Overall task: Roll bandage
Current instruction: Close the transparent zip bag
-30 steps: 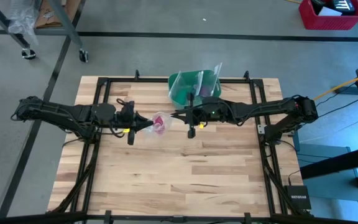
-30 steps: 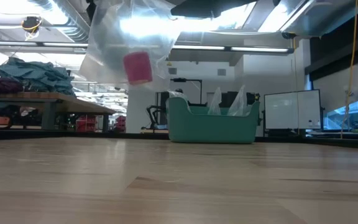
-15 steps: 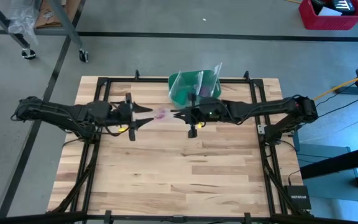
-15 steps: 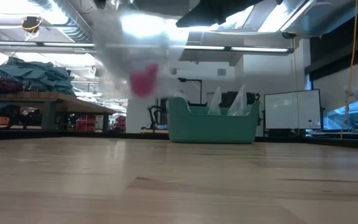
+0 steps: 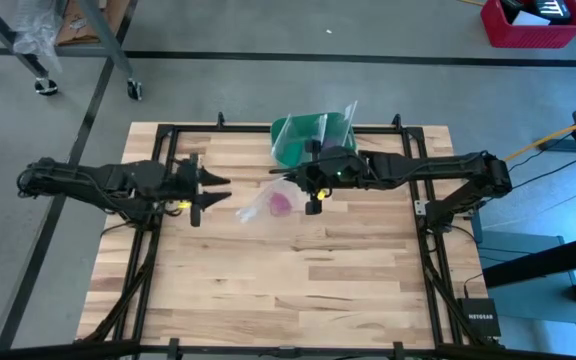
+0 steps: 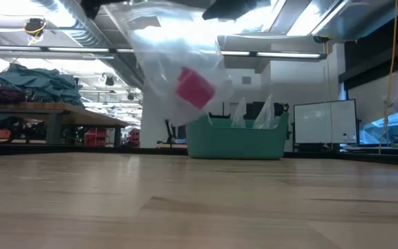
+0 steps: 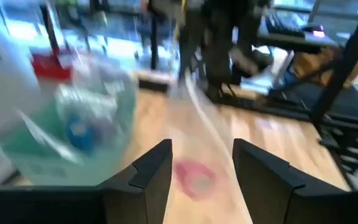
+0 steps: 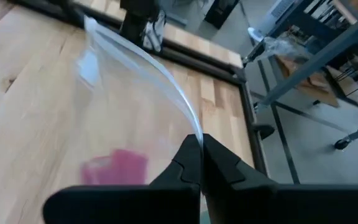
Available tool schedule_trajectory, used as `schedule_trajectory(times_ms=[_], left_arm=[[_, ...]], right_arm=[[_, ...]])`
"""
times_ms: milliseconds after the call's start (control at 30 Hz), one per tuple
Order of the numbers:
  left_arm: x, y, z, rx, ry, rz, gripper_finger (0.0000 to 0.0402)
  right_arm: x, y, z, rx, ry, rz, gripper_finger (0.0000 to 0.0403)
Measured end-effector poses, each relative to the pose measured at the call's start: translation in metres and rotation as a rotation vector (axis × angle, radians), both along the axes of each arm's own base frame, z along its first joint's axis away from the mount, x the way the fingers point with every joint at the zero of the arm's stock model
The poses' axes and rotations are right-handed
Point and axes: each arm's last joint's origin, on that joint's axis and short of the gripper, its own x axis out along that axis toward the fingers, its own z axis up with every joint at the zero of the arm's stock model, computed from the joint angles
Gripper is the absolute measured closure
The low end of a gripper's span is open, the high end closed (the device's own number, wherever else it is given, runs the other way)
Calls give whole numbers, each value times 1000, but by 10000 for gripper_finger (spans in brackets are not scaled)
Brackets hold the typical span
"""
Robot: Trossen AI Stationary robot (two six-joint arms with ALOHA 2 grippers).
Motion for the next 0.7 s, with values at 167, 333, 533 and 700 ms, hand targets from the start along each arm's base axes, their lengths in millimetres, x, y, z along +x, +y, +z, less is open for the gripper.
schedule_trajectory(times_ms=[167,333,533,700], left_arm=[[3,-3,-11,-135,88,-69,253],[13,-7,-19,-162,147,-136,263],[18,-8,-26,-160,203,-138,266],[18,-8,-26,-176,207,-133,266]], right_arm=[[0,-1,7,-21,-21,-32,401],[0,-2,8,-32,-30,-52,402],[0,-2,7,-30,-22,-47,402],[-2,-1,3,-19,30,-25,402]])
